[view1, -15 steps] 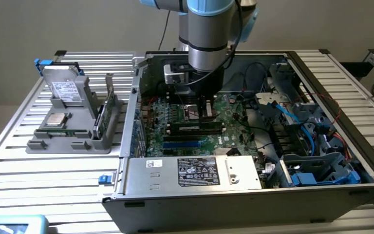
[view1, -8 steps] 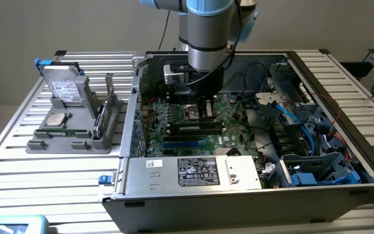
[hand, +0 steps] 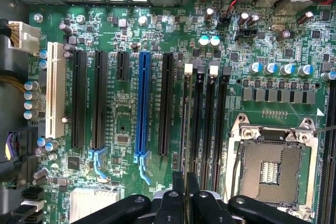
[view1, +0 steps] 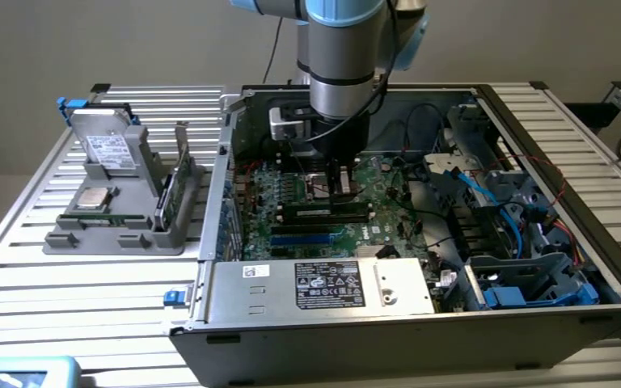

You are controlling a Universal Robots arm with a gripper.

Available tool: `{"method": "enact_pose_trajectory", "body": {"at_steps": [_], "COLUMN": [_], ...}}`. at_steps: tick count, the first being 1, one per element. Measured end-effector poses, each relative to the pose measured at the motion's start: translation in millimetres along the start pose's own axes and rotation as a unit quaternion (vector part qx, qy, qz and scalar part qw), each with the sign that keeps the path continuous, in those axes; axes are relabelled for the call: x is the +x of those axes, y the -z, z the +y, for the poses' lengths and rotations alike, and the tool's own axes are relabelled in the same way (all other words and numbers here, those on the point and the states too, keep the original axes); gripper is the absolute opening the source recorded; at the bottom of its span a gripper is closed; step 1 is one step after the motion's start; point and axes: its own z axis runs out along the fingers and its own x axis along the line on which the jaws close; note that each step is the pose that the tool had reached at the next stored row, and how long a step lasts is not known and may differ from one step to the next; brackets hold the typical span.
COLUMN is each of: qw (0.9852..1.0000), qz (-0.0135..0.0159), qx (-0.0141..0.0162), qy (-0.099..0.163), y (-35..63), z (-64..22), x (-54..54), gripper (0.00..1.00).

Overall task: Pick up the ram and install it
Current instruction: 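Insert the ram into the slot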

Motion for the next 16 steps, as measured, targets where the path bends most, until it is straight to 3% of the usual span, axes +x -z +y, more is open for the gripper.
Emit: {"method": "enact_pose_trajectory", "body": {"at_steps": [16], "qw": [1.0000], "qz": [0.0002], "qx": [0.0027], "qy": [-0.003], "y": [-1.9], "z": [0.6], "x": [-0.1], "gripper": [0.15]}}
